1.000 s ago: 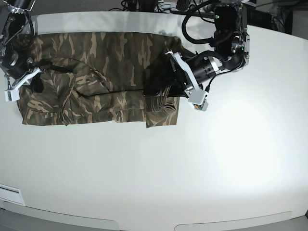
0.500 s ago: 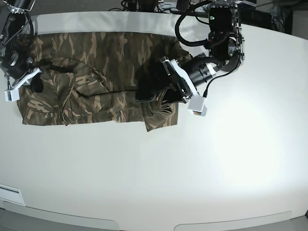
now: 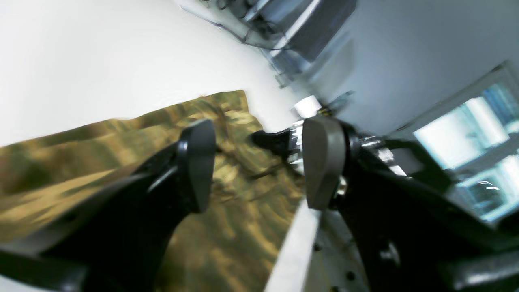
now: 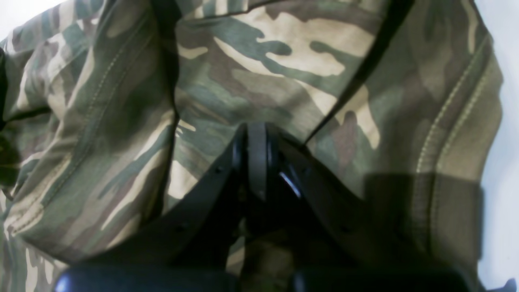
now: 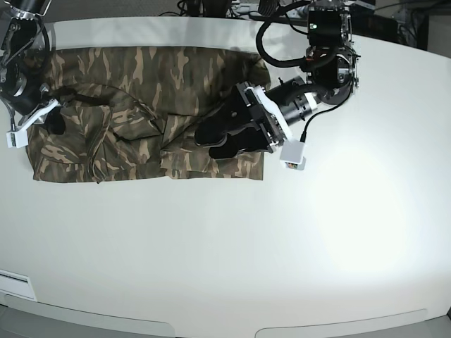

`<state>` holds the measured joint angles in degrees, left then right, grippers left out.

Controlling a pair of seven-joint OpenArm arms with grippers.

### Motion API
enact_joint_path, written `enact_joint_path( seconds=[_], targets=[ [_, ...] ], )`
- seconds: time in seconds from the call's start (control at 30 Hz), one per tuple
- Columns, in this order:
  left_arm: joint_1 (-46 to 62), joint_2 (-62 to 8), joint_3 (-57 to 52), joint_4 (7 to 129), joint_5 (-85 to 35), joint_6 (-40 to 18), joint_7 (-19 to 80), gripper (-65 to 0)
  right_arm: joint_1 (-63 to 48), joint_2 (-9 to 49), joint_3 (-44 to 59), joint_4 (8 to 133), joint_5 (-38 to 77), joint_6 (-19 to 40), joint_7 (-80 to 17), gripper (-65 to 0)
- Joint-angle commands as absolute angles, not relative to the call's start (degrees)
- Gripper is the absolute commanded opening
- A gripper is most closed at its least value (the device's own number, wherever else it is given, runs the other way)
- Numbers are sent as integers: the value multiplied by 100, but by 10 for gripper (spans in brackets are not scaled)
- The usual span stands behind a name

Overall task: Fold the T-shirt properly
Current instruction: 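Lift the held shirt end with the left gripper and fold it toward the right gripper, then release the folded end and move the left gripper back to the fold edge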

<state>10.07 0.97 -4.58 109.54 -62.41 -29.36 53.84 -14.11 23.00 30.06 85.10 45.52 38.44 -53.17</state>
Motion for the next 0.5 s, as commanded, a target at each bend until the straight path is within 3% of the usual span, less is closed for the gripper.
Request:
enact_joint_path(
  seconds=[0.0,0.1,0.17,0.3,0.47],
  targets=[
    [963,110,-626,11163,-6283,-2991,5109,-376,-1446,2351,2989,8506,4342,3863,-5686,-650],
    [963,108,-1251,11365,-5916,-2991,4969,-650,-1446,2351,2989,8506,4327,3861,-5686,-650],
    [969,95,-1741,11478,-5734,-2847,4976,-650,-1444,2351,2989,8506,4327,3861,-5684,-650],
    [982,-58,-2397,11509,-5238,-1951,4969,-650,-1446,2351,2989,8506,4327,3861,-5682,-650],
    [1260,-228,-2366,11498,-4687,-1199,4908,-650,-1444,2351,2989,8506,4329,3861,-5682,-650]
  ],
)
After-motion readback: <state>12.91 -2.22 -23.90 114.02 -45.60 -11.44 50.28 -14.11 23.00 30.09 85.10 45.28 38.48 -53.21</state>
